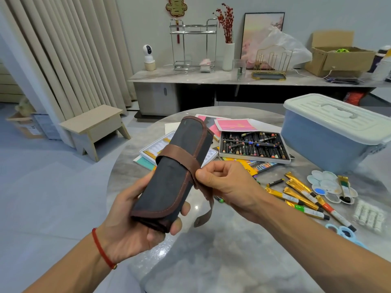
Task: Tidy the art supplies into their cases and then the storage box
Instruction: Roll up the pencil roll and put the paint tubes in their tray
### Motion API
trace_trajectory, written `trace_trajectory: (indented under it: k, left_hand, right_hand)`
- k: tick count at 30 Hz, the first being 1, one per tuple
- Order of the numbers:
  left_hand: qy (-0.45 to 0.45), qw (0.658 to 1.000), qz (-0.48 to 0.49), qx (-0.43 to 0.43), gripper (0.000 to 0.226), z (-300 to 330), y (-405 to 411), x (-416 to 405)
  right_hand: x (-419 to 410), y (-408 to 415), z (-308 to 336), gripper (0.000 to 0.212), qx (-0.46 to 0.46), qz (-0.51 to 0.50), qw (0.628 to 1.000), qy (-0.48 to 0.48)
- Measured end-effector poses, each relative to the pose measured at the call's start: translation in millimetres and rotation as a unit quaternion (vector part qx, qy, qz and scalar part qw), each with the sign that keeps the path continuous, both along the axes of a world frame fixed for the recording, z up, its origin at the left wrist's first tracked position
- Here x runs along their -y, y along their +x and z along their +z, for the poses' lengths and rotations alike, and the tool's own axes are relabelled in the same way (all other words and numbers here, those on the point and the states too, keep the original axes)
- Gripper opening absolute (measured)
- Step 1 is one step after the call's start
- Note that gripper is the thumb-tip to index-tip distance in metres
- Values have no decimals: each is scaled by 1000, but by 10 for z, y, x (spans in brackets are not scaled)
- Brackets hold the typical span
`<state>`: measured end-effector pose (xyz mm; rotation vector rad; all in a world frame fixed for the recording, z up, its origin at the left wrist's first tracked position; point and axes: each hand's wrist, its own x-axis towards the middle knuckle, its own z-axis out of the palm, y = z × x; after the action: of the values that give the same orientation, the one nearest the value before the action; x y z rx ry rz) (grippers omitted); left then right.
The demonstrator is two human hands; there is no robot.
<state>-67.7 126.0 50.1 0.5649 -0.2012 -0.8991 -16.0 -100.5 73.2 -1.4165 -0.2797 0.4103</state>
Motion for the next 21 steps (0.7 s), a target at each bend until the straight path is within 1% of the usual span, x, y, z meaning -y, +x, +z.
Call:
trace_trajectory:
  k: [2, 5, 6, 7, 9, 10, 11, 12, 13, 14, 15, 16, 17, 18, 20, 21]
  left_hand:
    - [7, 1000, 2, -6, 64, -15, -9, -23]
    - [-6, 1000, -7, -5, 64, -32, -33, -23]
    - [-13, 1000, -10, -2, 64, -27, -43, -13]
    - [-19, 1000, -6, -1, 64, -15, -50, -9]
    - [-28, 999, 22, -13, 63, 37, -54, 5]
    - [-17, 999, 46, -14, 64, 60, -57, 11]
    - [12, 997, 78, -8, 65, 84, -62, 27]
    - [50, 993, 111, 1, 67, 98, -69, 49]
    - [88, 987, 136, 7, 68, 107, -94, 78]
    - [124, 981, 151, 7, 68, 103, -116, 115]
    - [156, 975, 158, -4, 68, 99, -147, 164]
    - [183, 969, 162, -24, 67, 90, -181, 204]
    - [201, 966, 159, -43, 66, 64, -201, 240]
    - [210, 964, 152, -54, 65, 41, -224, 261]
    - [223, 961, 146, -70, 62, 9, -229, 260]
    - [249, 953, 155, -80, 58, -1, -218, 230]
  right_hand:
    - [-29, 7, -54, 27, -12, -6, 1000, -19]
    - [-111, -35, -134, 52, -52, 15, 999, 9]
    - [-140, -38, -154, 59, -49, 12, 999, 5]
    - [-163, -24, -162, 63, -30, 2, 999, -19]
    - [-195, -12, -111, 71, 23, -27, 993, -114]
    - [-207, 6, -72, 75, 14, -39, 987, -157]
    - [-210, 6, -23, 74, -22, -34, 983, -177]
    - [-205, -1, 15, 66, -80, -3, 986, -143]
    - [-199, -14, 35, 54, -151, 41, 985, -70]
    - [-181, -40, 49, 44, -203, 66, 977, 8]
    - [-158, -45, 41, 37, -224, 77, 968, 80]
    - [-168, -31, 10, 32, -224, 81, 963, 130]
    - [-170, -22, -34, 32, -223, 70, 959, 161]
    - [-189, -10, -102, 39, -227, 54, 956, 177]
    - [-249, -2, -168, 45, -221, 24, 957, 186]
    - [-288, -7, -187, 45, -202, 9, 965, 169]
